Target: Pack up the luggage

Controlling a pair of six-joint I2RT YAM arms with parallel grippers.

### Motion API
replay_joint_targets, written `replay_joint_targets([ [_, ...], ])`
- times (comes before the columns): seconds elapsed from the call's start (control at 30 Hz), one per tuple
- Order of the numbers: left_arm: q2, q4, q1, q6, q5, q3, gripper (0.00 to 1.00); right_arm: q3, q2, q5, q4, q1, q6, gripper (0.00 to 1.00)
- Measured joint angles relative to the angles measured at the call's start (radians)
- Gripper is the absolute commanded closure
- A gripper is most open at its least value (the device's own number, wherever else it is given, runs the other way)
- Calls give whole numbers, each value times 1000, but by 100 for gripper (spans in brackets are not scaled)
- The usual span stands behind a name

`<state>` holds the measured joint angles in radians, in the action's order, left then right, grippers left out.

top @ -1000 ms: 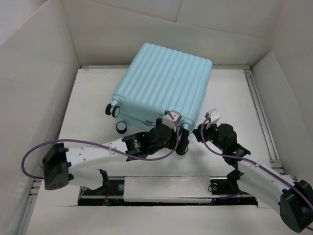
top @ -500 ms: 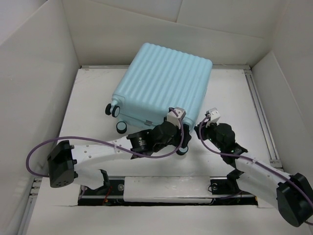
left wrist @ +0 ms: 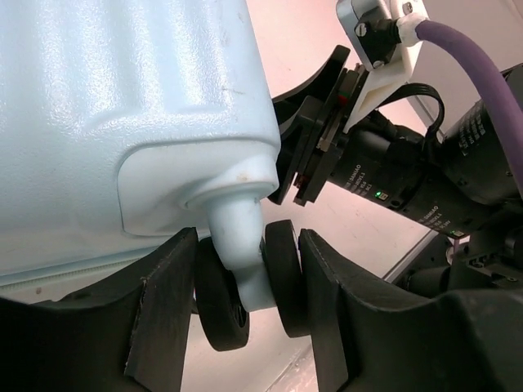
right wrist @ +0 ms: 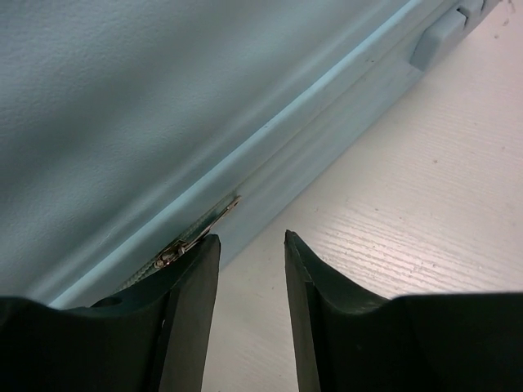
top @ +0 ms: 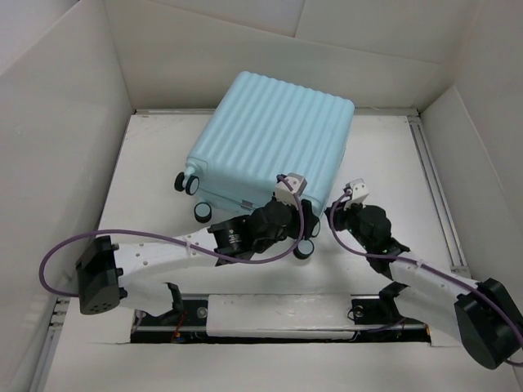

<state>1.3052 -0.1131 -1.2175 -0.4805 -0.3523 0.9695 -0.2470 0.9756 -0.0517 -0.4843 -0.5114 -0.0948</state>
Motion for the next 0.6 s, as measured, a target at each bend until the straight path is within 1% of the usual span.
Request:
replay_joint_targets([
  [0.1, -5, 12, 0, -4, -3, 0, 100, 0, 6, 23, -7, 0, 12, 56],
  [0.17, -9, 18, 0, -6, -3, 0, 100, -1, 7, 38, -8, 0, 21, 54],
  [0.2, -12, 23, 0, -6, -3, 0, 100, -1, 5, 42, -5, 0, 23, 51],
  [0.23, -15, 28, 0, -6, -3, 0, 100, -1, 1, 45, 0, 0, 26, 45],
  [0.27, -18, 35, 0, -6, -5, 0, 100, -1, -9, 49, 13, -1, 31, 43],
  [0.47, -24, 53, 0, -12, -22, 0, 100, -1, -101, 106, 110, -21, 35, 45],
  [0.5, -25, 55, 0, -16, -24, 0, 92, -1, -113, 109, 117, -21, 35, 45],
  [0.53, -25, 58, 0, -23, -27, 0, 77, -1, -122, 115, 123, -21, 34, 45],
  [0.57, -26, 61, 0, -29, -29, 0, 48, -1, -128, 117, 129, -23, 34, 45],
  [0.6, -27, 66, -1, -31, -33, 0, 38, -1, -132, 119, 134, -27, 31, 44],
])
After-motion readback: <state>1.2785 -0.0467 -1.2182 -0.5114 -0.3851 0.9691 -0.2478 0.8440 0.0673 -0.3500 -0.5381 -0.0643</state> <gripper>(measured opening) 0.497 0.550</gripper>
